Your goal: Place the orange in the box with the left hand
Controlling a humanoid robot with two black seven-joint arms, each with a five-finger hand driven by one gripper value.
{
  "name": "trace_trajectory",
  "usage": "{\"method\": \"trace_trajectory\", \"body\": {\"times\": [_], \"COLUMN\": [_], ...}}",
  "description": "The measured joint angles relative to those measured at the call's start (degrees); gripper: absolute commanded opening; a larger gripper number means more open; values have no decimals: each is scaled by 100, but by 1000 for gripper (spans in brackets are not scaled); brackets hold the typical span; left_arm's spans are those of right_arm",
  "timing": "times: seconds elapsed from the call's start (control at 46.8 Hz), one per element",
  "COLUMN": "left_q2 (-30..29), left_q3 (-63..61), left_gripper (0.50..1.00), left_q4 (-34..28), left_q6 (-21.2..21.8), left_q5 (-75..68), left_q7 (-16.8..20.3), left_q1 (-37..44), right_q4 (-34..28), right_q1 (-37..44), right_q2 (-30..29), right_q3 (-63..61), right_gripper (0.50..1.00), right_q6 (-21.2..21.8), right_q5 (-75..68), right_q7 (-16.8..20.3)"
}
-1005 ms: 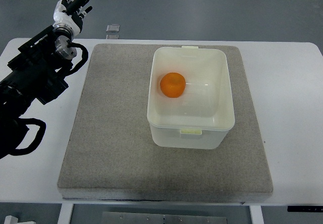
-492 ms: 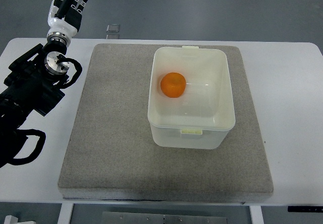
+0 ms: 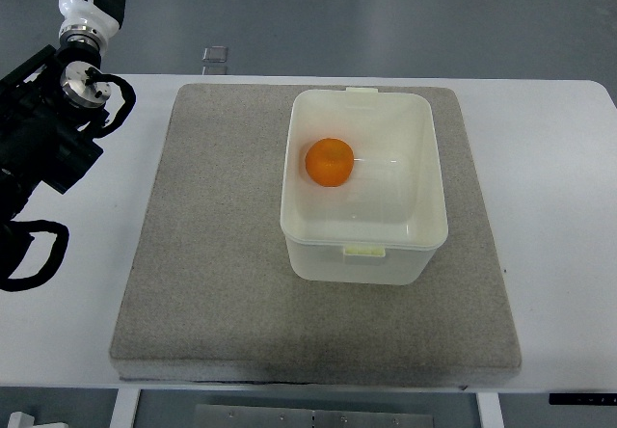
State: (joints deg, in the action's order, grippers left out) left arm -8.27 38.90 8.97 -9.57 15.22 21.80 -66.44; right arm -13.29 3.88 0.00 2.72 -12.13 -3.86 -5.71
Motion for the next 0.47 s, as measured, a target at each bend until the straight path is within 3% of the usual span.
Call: {"method": "trace_trajectory", "body": {"times": [0.192,0.47], "left_q2": [39,54], "left_q3": [-14,-7], "left_gripper": [992,992], "left_q4": [72,72], "left_q6": [434,474], "left_q5": [-43,-45], "left_q7": [-1,-1], "left_q1": [-11,-17], "right_q4": [1,-1], "right_q1": [-2,-2], "right_q2": [0,0], "right_q3": [0,-17], "right_gripper": [944,944], "right_q6": [0,0], "right_q5": [3,-1], "right_q7": [0,0]}}
